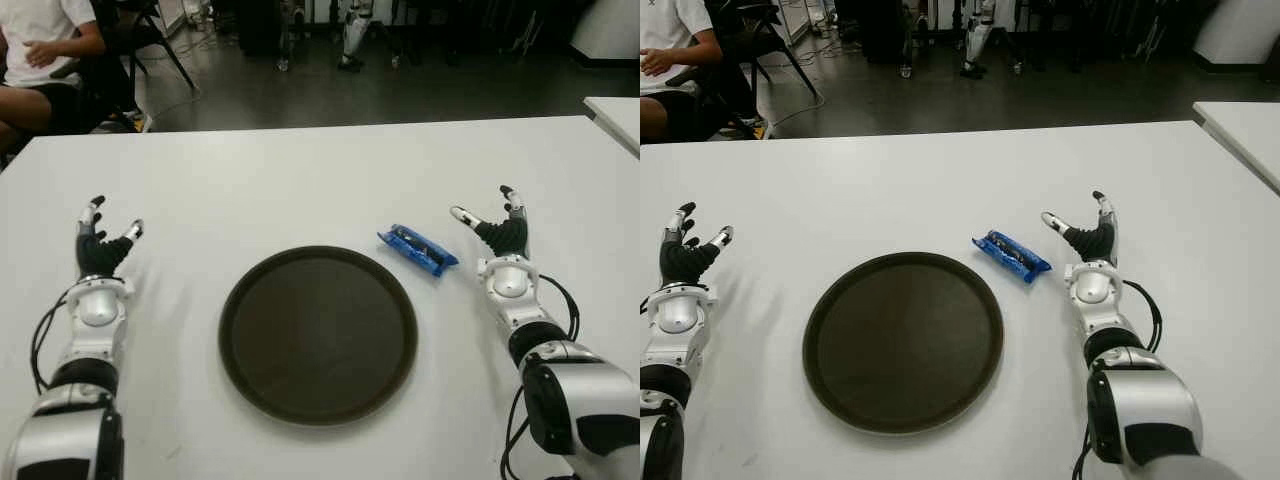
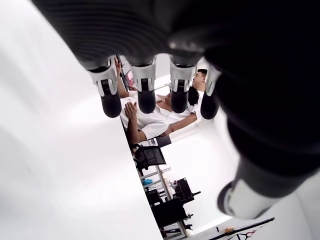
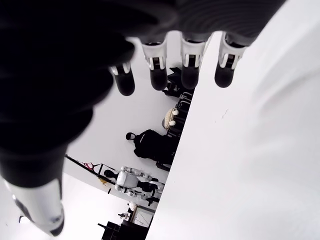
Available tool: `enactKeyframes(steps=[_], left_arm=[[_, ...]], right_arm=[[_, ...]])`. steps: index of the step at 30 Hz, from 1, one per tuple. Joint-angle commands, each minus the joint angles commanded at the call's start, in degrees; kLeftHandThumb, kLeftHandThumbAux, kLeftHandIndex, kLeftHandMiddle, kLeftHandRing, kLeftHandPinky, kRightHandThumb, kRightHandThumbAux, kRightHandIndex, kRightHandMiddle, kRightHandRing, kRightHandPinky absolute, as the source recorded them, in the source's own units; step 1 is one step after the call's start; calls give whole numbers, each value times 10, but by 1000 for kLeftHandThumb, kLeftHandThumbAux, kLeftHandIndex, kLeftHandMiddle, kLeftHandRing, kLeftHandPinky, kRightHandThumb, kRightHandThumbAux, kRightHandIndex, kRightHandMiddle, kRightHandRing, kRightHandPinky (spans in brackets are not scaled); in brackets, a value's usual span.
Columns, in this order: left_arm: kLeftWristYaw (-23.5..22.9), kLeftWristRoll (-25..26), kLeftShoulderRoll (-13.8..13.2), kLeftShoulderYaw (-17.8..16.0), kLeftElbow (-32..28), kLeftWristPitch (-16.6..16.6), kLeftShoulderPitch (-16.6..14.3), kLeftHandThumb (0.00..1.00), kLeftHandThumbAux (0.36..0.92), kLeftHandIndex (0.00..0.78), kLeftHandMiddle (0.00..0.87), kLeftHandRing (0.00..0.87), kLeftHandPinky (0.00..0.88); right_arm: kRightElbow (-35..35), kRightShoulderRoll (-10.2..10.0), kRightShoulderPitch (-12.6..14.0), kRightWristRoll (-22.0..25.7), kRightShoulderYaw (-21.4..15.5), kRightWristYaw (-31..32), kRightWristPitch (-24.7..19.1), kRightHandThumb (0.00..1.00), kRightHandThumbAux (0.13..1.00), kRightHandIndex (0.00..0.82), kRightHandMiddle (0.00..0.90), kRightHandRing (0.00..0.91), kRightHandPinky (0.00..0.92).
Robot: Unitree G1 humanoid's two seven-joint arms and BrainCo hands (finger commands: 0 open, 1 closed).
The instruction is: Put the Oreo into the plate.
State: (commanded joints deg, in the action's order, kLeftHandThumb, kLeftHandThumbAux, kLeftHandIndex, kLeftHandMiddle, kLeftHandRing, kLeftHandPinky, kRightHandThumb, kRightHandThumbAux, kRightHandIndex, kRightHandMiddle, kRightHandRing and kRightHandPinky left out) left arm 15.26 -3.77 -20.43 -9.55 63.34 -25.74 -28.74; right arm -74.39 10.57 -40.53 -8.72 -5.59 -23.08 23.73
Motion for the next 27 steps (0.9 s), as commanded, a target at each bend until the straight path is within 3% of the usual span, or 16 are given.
enactKeyframes(steps=[27], left_arm=[[-5,4,-1,-2,7,-6,-2,0,737,9,0,0,0]], right_arm=[[-1,1,0,2,2,-2,-3,0,728,29,6,1,14]])
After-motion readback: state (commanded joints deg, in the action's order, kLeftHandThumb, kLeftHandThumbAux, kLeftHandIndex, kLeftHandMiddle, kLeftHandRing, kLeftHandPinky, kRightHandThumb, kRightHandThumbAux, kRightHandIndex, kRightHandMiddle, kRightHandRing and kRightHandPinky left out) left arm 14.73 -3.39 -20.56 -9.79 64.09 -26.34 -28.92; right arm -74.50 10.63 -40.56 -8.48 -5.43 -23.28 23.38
